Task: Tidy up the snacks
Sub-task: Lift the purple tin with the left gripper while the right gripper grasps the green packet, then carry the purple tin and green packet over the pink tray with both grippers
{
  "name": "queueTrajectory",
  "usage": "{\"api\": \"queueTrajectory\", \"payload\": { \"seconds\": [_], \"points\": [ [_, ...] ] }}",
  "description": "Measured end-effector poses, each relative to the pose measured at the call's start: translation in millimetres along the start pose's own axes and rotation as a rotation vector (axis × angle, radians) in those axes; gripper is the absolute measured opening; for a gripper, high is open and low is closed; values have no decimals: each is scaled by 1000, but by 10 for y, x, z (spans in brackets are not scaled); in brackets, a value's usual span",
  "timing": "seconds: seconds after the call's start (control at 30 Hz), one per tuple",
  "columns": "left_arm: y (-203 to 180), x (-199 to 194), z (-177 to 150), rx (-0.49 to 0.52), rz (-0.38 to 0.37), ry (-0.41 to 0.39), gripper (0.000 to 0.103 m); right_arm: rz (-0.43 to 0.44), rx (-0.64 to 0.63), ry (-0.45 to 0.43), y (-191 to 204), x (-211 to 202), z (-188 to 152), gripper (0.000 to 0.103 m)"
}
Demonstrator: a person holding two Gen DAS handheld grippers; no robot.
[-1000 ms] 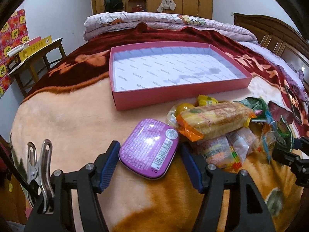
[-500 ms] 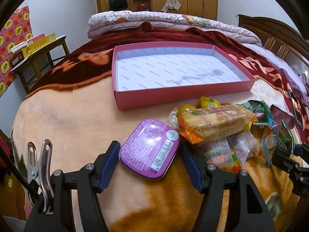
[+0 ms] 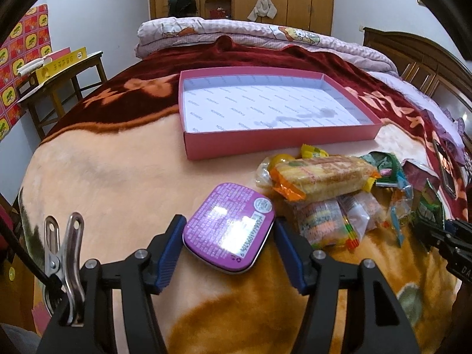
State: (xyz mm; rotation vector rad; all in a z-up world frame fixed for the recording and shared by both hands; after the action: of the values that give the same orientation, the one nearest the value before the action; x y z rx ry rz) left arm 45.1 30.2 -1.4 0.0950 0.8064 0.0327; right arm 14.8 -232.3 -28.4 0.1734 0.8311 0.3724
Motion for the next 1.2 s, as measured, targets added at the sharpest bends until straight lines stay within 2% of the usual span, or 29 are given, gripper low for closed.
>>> {"api": "queueTrajectory", "payload": {
  "seconds": [0.67, 1.2],
  "points": [
    [20, -475, 139, -8, -23, -100, 64, 37, -46, -66, 197, -264, 70, 32],
    [6, -309, 406, -19, -50, -62, 64, 47, -103, -70, 268, -238, 388, 32]
  ]
}}
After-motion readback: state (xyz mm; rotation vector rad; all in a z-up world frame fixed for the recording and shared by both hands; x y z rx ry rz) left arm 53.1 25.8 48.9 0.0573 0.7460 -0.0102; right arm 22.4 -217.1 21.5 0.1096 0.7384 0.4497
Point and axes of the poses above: each gripper's, at about its wrist camera, not at the fingertips, and x roughly the way its jaws point, y to its left, z to its top, the point moved 3 cm from there along x, roughly the way its jaws point, and after that the axes turned 8 degrees about z, right-handed, at the moved point
